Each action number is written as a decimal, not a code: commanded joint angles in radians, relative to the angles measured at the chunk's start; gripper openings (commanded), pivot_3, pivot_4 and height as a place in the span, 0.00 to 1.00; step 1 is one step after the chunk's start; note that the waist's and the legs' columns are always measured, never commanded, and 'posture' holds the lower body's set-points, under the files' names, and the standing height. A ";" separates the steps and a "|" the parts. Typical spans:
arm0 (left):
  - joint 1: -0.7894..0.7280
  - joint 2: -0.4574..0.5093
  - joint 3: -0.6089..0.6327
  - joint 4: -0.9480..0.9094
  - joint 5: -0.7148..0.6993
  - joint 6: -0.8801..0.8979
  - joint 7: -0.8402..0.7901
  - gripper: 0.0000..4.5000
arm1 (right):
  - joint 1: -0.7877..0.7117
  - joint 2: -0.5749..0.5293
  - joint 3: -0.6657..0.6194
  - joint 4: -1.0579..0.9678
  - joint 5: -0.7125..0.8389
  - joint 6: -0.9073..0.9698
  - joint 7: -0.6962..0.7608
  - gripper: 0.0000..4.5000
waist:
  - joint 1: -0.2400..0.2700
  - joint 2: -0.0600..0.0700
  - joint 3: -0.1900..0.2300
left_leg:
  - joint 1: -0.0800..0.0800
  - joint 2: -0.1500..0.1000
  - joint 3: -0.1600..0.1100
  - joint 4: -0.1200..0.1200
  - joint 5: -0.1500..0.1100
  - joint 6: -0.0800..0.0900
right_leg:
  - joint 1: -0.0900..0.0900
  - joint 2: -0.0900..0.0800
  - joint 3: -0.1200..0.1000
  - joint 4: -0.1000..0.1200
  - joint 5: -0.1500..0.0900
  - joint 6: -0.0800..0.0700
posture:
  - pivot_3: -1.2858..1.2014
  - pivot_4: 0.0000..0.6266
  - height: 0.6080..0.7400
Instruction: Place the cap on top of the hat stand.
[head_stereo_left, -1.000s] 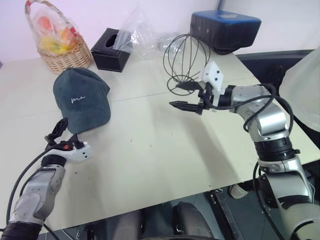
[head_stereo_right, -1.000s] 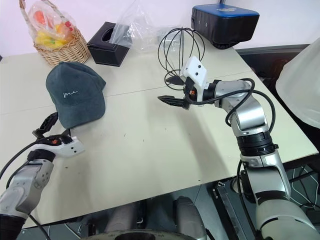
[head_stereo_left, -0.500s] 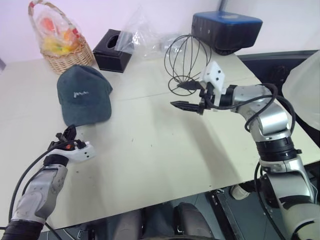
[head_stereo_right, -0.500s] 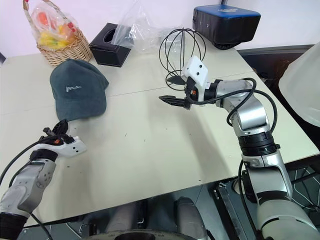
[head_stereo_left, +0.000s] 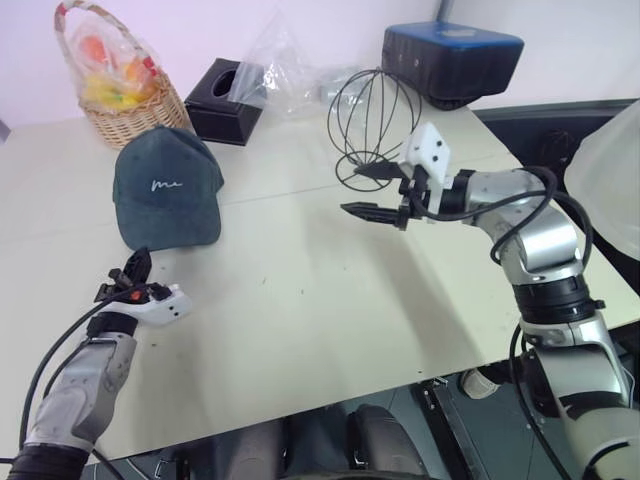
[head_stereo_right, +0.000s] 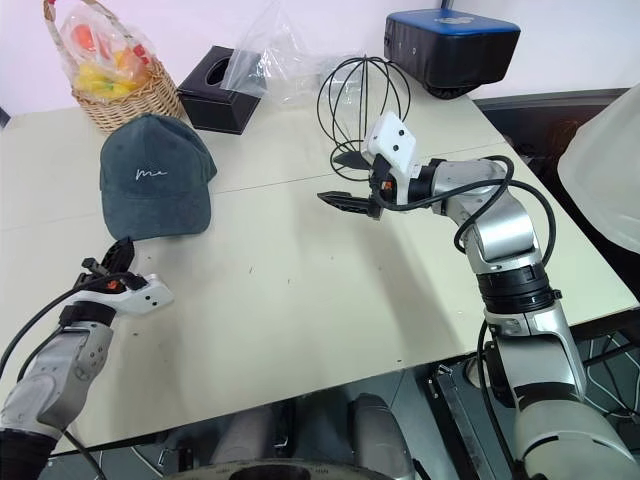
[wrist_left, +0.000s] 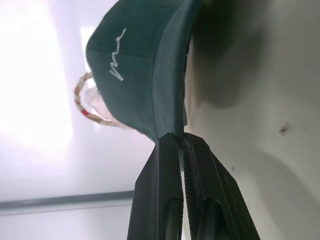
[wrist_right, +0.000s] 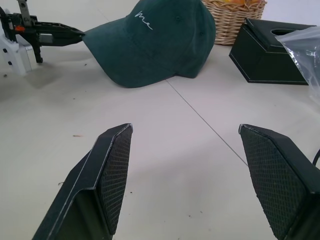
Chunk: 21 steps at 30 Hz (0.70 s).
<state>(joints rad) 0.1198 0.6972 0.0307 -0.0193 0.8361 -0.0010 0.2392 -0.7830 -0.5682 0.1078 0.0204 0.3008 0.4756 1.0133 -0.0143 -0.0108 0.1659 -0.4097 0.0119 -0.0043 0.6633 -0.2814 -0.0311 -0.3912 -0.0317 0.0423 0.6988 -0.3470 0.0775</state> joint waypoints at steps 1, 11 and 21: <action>0.014 -0.017 0.039 -0.008 -0.045 -0.028 0.044 0.00 | -0.010 -0.005 -0.027 -0.039 0.016 -0.007 -0.007 0.77 | 0.000 0.000 0.000 | 0.000 0.000 0.000 0.000 0.000 0.000 | 0.000 0.000 0.000 0.000 0.000 0.000 | 0.52 0.24 1.00; 0.026 -0.047 0.079 -0.016 -0.110 -0.106 0.117 0.00 | -0.016 -0.002 -0.024 -0.033 0.012 -0.016 -0.010 0.77 | 0.000 0.000 0.000 | 0.000 0.000 0.000 0.000 0.000 0.000 | 0.000 0.000 0.000 0.000 0.000 0.000 | 0.52 0.24 1.00; 0.004 -0.051 0.078 -0.070 -0.087 -0.153 0.161 0.00 | -0.023 -0.006 -0.027 -0.026 0.011 -0.023 -0.006 0.77 | 0.000 0.000 0.000 | 0.000 0.000 0.000 0.000 0.000 0.000 | 0.000 0.000 0.000 0.000 0.000 0.000 | 0.52 0.24 1.00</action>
<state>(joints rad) 0.1411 0.6431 0.0751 -0.0407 0.7405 -0.1417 0.3740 -0.7834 -0.5684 0.1078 0.0205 0.3000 0.4733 1.0072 -0.0141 -0.0112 0.1661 -0.4098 0.0119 -0.0043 0.6633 -0.2814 -0.0311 -0.3913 -0.0317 0.0423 0.6985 -0.3470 0.0775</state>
